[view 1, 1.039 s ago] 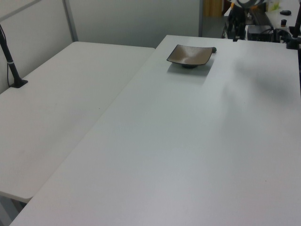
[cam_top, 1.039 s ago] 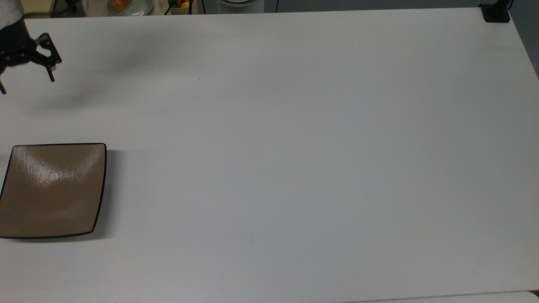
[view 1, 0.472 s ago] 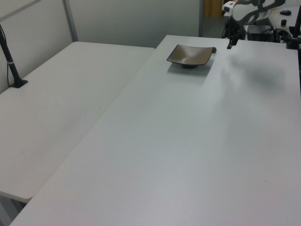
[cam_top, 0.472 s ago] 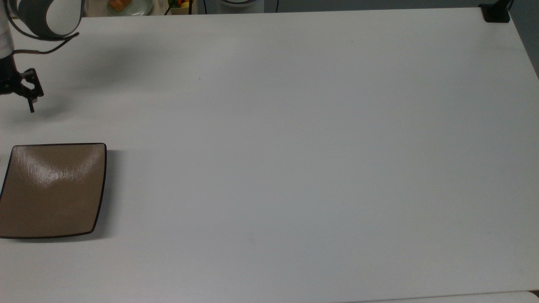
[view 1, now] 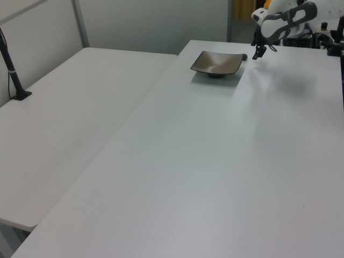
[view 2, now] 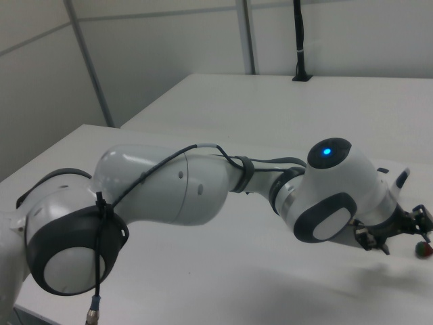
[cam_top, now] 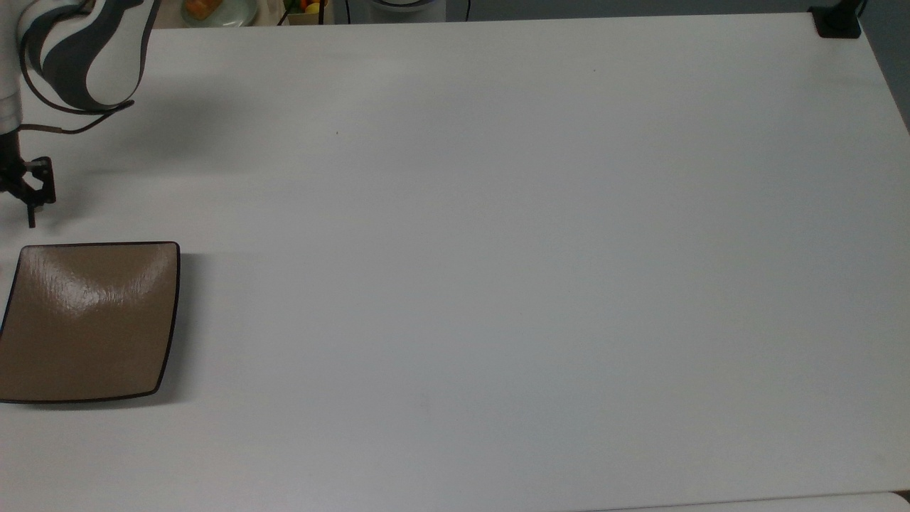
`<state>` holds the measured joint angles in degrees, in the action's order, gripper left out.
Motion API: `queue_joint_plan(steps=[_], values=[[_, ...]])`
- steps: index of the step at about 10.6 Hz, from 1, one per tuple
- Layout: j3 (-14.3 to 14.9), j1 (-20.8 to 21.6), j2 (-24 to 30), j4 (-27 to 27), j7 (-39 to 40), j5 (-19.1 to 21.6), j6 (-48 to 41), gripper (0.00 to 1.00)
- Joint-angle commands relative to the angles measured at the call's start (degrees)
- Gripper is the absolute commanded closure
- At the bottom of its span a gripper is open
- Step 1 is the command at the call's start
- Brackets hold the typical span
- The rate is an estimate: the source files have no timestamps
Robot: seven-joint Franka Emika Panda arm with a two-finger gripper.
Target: Strawberries on a ceramic plate
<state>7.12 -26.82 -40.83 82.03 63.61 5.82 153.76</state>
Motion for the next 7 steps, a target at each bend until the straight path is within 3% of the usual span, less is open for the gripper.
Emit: queue_joint_plan(steps=[1, 7], values=[[0.35, -0.17, -4.51, -4.94, -3.14, 0.95, 4.51, 0.14], [-0.80, -1.04, -7.41, -6.53, -3.94, 1.30, 9.09, 0.21]])
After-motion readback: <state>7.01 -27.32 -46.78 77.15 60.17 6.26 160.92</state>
